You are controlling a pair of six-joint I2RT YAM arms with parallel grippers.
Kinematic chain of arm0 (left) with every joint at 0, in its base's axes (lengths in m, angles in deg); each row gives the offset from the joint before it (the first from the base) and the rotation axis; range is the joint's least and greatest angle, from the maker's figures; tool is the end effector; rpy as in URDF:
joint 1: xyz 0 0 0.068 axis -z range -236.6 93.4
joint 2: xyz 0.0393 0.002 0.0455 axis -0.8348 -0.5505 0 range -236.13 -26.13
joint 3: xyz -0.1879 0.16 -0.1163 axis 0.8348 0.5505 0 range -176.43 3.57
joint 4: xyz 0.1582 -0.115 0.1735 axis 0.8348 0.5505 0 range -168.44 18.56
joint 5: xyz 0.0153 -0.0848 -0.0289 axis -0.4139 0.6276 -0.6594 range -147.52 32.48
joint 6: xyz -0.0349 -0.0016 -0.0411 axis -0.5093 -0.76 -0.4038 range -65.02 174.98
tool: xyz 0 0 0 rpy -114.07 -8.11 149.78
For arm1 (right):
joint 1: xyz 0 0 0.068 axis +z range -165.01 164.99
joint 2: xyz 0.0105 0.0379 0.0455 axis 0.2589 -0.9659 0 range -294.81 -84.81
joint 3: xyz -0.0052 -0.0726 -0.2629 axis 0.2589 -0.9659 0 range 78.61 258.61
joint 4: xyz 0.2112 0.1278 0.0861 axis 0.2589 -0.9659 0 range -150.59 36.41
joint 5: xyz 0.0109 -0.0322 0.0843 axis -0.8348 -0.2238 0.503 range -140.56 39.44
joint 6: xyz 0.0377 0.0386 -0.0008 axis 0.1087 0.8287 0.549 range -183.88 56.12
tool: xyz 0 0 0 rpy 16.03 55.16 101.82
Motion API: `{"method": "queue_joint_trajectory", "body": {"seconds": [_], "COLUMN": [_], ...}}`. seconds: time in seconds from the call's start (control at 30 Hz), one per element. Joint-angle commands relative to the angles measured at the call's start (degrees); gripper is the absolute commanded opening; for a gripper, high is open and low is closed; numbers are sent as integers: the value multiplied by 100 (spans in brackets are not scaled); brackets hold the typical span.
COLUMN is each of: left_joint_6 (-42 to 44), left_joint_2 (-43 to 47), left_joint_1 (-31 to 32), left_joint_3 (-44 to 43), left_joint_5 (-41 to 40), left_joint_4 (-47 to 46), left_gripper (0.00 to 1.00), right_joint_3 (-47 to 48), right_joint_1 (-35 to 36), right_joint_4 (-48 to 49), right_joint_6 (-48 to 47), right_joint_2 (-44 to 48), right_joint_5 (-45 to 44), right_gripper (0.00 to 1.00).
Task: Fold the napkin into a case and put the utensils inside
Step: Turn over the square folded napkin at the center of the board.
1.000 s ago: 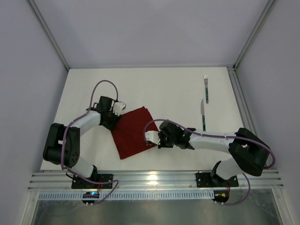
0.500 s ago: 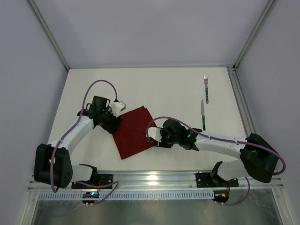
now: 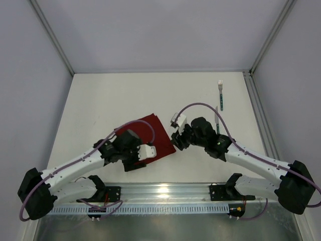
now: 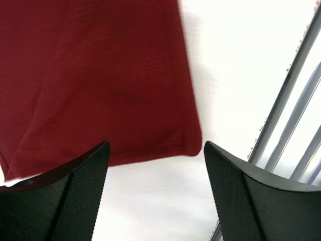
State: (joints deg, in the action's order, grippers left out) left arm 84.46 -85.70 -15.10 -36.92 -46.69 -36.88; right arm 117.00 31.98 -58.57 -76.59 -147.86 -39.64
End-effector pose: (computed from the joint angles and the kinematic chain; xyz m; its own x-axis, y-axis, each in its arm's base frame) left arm 0.1384 -0.1314 0.2228 -0.2142 0.8347 -0.5073 0.9478 0.3032 0.0986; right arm 0.1606 0.1820 0.2472 -0.1463 -0.4735 -0.8686 -0.8842 0.4564 -0.0999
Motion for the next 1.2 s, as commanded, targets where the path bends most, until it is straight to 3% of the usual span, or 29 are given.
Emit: {"method": "queue_joint_trajectory", "body": {"seconds": [0.0, 0.07, 0.17, 0.4, 0.6, 0.73, 0.83, 1.0, 1.07, 1.17], "left_joint_6": [111, 120, 138, 225, 278, 278, 208, 182, 164, 138], "left_joint_2": [42, -54, -72, -256, -529, -582, -486, -99, 85, 348], "left_joint_1": [955, 1385, 1519, 1563, 1599, 1590, 1599, 1599, 1590, 1599], "left_joint_3": [443, 629, 954, 1148, 1280, 1359, 1342, 1368, 1360, 1360], "left_joint_5": [-1291, -1565, -1689, -1592, -1742, -1856, -1883, -2014, -2224, -2436], "left_joint_4": [-463, -605, -885, -1036, -1203, -1361, -1221, -1124, -1159, -1291], "left_gripper": [79, 80, 80, 79, 72, 50, 38, 18, 0, 0], "right_joint_3": [116, 46, 2, -165, -236, -192, -165, -384, -613, -929], "right_joint_1": [-250, -338, -417, -444, -462, -506, -558, -769, -796, -796], "right_joint_4": [234, 225, 251, 409, 427, 357, 182, 128, 233, 453], "right_joint_6": [1260, 1490, 1841, 2027, 2123, 2334, 2773, 4038, 4407, 4935], "right_joint_2": [135, 82, -14, -94, 11, 29, 29, 187, 222, 196], "right_joint_5": [-133, -204, -222, 7, 24, -2, -160, -310, -353, -336], "right_gripper": [52, 52, 52, 52, 51, 51, 51, 52, 52, 58]}}
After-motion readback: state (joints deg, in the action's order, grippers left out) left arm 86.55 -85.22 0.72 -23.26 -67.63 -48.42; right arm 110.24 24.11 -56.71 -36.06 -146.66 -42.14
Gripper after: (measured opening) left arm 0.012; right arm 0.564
